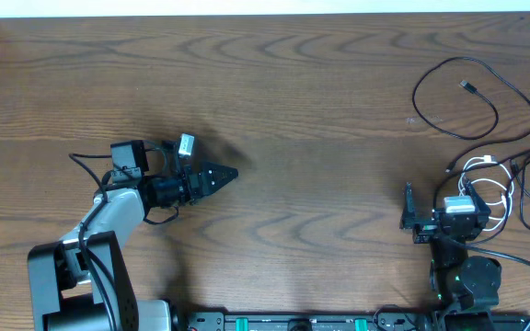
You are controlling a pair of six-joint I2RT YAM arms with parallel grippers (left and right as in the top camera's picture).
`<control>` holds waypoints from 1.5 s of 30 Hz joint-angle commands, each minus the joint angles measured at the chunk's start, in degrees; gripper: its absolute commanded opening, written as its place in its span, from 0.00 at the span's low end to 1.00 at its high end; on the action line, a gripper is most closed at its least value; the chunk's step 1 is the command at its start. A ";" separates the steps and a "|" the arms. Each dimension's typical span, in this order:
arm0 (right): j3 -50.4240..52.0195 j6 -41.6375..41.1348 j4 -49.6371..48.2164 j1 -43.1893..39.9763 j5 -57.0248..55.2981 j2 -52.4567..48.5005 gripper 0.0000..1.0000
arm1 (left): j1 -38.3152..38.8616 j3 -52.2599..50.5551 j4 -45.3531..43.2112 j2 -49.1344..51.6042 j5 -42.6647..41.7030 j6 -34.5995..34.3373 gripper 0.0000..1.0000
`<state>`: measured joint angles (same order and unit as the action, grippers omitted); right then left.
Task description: Untangle cables
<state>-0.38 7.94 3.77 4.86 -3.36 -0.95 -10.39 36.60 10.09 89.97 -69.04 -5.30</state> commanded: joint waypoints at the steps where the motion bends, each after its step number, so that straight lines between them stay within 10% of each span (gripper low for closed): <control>1: 0.07 -0.63 0.28 0.39 0.55 0.61 0.99 | -0.15 -0.07 0.09 -0.42 -0.31 0.76 1.00; 22: 0.07 -0.63 0.28 0.39 0.55 0.61 0.99 | -0.22 -0.07 0.02 -25.44 0.31 0.98 1.00; 45: 0.07 -0.63 0.28 0.39 0.55 0.61 0.99 | 2.40 -5.84 11.43 -28.55 28.39 0.59 1.00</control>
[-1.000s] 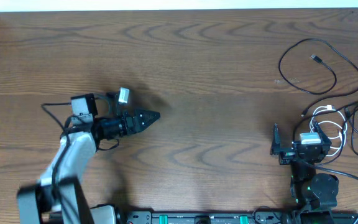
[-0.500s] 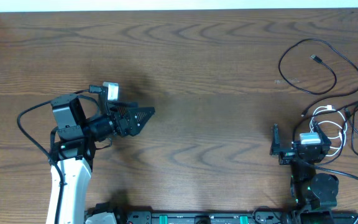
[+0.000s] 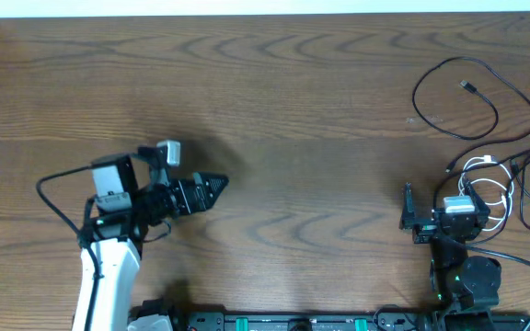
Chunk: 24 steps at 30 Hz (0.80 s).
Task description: Untangle cables
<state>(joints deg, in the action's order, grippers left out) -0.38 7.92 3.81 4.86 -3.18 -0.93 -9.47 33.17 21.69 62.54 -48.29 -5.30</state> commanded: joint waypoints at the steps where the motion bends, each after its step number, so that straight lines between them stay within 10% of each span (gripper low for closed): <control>1: 0.07 -0.61 0.24 0.39 0.37 0.59 0.99 | 2.23 -3.45 -1.18 -1.53 8.57 0.59 1.00; 24: 0.07 -0.61 0.24 0.39 0.37 0.59 0.99 | 8.33 -28.44 -40.54 -22.23 9.57 0.79 1.00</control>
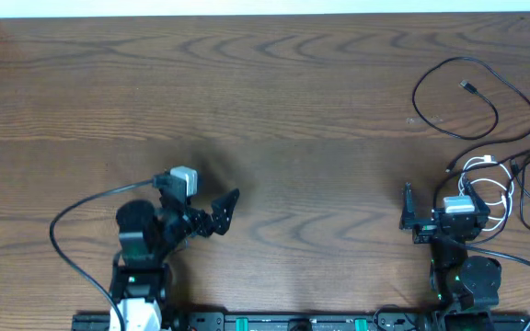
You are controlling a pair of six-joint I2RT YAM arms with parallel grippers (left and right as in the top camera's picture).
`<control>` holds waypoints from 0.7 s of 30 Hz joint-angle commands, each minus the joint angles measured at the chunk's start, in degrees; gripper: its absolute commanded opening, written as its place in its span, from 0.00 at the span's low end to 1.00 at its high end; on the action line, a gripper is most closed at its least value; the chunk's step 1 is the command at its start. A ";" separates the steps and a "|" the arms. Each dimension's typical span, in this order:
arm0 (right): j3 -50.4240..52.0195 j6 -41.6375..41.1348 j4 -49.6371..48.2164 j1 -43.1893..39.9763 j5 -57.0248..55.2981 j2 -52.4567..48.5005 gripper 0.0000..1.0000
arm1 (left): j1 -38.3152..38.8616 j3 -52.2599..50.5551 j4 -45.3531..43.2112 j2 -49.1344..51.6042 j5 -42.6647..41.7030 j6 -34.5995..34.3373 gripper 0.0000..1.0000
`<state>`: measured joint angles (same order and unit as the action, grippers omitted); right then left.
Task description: Untangle cables
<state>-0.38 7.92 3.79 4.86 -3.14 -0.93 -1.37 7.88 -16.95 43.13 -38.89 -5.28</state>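
A black cable (499, 118) lies in a loose loop at the far right, its plug (467, 87) inside the loop. Below it a coiled white cable (488, 180) overlaps another black cable at the table's right edge. My right gripper (407, 208) rests just left of the white coil, looking shut and empty. My left gripper (225, 208) hangs over bare wood at the lower left, far from all the cables. It looks shut, with nothing in it.
The brown wooden table (274, 101) fills the view. A black rail with green connectors (293, 324) runs along the near edge between the two arm bases. The left arm's own cable (72, 241) arcs out to the left of its base.
The left arm has folded back toward its base, and its gripper is a little nearer the front edge and turned. The right arm and the cables have not moved.
The left gripper pointed right over bare wood at mid-left, arm stretched out from the left. Then the arm stood more upright with the gripper slightly lower. Now it is tucked over its base. The cables and right arm stayed put throughout.
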 commanded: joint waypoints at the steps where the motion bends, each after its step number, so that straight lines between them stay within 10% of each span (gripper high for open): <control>1: 0.07 -0.61 0.26 0.39 0.33 0.59 0.99 | 0.22 -4.35 -2.97 -3.65 0.17 0.76 1.00; 21: 0.07 -0.61 0.26 0.39 0.33 0.59 0.99 | 0.59 -7.63 9.03 -22.45 1.03 2.95 1.00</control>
<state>-0.38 7.94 3.84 4.86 -2.98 -0.84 -0.99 0.34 -11.86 26.74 -38.39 -4.82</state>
